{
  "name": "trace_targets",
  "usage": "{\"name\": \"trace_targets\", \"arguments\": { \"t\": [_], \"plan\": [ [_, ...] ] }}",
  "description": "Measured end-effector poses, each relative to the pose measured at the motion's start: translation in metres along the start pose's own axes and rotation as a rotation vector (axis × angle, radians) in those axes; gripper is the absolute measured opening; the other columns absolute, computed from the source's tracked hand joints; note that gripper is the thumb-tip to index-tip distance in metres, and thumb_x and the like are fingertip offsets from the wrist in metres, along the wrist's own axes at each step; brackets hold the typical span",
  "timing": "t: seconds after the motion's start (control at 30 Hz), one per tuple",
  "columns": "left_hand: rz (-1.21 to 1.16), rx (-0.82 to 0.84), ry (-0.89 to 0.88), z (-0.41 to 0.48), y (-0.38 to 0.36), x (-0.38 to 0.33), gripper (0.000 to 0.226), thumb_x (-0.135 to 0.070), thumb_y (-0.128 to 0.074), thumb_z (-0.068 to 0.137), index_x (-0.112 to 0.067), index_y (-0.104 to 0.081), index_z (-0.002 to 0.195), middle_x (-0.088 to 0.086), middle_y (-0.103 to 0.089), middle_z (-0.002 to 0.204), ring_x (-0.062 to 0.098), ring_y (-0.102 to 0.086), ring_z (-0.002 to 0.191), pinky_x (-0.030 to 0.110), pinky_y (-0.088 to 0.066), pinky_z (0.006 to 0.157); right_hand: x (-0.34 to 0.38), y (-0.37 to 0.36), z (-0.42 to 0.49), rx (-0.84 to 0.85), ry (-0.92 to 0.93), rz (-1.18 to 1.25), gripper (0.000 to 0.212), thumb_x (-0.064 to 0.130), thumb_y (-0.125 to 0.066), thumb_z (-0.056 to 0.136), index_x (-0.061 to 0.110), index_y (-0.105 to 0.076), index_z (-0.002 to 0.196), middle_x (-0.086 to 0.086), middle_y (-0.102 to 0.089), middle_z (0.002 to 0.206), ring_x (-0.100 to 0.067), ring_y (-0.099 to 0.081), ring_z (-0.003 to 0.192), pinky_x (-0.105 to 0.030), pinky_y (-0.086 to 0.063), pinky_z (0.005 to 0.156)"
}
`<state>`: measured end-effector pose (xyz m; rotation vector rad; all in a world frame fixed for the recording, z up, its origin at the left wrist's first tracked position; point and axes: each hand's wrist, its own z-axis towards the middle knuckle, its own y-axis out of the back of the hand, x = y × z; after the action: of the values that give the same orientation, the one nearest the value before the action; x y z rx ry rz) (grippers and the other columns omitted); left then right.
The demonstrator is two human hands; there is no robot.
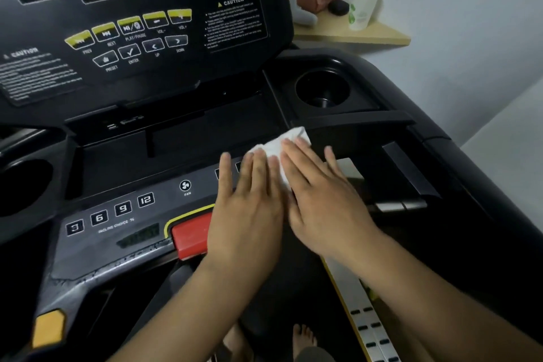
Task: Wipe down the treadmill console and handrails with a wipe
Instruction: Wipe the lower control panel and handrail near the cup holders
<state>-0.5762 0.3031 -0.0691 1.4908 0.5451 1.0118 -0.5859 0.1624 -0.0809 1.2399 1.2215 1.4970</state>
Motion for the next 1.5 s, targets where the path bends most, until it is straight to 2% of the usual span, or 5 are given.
{"name": "trace_targets", "arguments": {
  "t": [0.3, 0.5, 0.93, 1.2, 1.5],
  "plan": [
    [-0.254, 0.072, -0.08, -0.053, -0.012, 0.001, 0.089, -0.042, -0.072, 0.079, 0.004, -0.035, 0.145, 0.029, -0.031, 0.151, 0.04, -0.028, 0.142, 0.063, -0.017, 0.112, 0.003, -0.008, -0.053, 0.034, 0.093, -0.075, 0.059, 0.044, -0.031, 0.096, 0.019, -0.03, 0.149, 0.001, -0.024, 0.158, -0.011, -0.012, 0.147, -0.059, -0.011, 0.114],
    [-0.103, 0.042, 0.117, -0.037, -0.005, 0.03, 0.086, -0.058, -0.012, 0.09, -0.001, 0.014, 0.149, 0.025, 0.013, 0.158, 0.037, 0.011, 0.148, 0.064, 0.019, 0.109, 0.035, 0.0, 0.003, 0.076, 0.117, -0.05, 0.064, 0.048, -0.014, 0.093, 0.022, -0.018, 0.152, 0.006, -0.009, 0.161, -0.008, 0.003, 0.147, -0.058, 0.001, 0.117],
    [-0.26, 0.168, 0.526, -0.146, -0.05, 0.141, 0.094, -0.054, -0.044, 0.089, -0.007, 0.007, 0.153, 0.012, 0.01, 0.162, 0.023, 0.014, 0.149, 0.065, 0.003, 0.115, 0.192, -0.025, 0.06, 0.09, 0.507, -0.005, 0.068, 0.043, -0.023, 0.089, 0.02, -0.02, 0.153, 0.002, -0.009, 0.162, -0.012, 0.002, 0.148, -0.061, 0.011, 0.112],
    [-0.778, -0.052, 0.586, -0.217, -0.047, 0.152, 0.086, -0.049, -0.06, 0.073, -0.031, -0.026, 0.149, -0.029, -0.057, 0.116, -0.005, -0.054, 0.113, 0.033, -0.016, 0.119, 0.222, -0.037, 0.023, 0.128, 0.684, -0.012, 0.066, 0.04, -0.035, 0.088, 0.015, -0.033, 0.149, 0.0, -0.025, 0.158, -0.015, -0.013, 0.148, -0.063, -0.002, 0.113],
    [-0.605, 0.012, 0.504, -0.154, -0.047, 0.166, 0.099, -0.041, -0.057, 0.081, -0.011, 0.002, 0.154, 0.007, -0.012, 0.162, 0.014, -0.005, 0.149, 0.04, -0.002, 0.122, 0.218, -0.021, 0.064, 0.15, 0.526, -0.135, 0.069, 0.045, -0.01, 0.089, 0.021, -0.005, 0.154, 0.006, 0.001, 0.162, -0.006, 0.01, 0.146, -0.059, 0.012, 0.114]
  ]
}}
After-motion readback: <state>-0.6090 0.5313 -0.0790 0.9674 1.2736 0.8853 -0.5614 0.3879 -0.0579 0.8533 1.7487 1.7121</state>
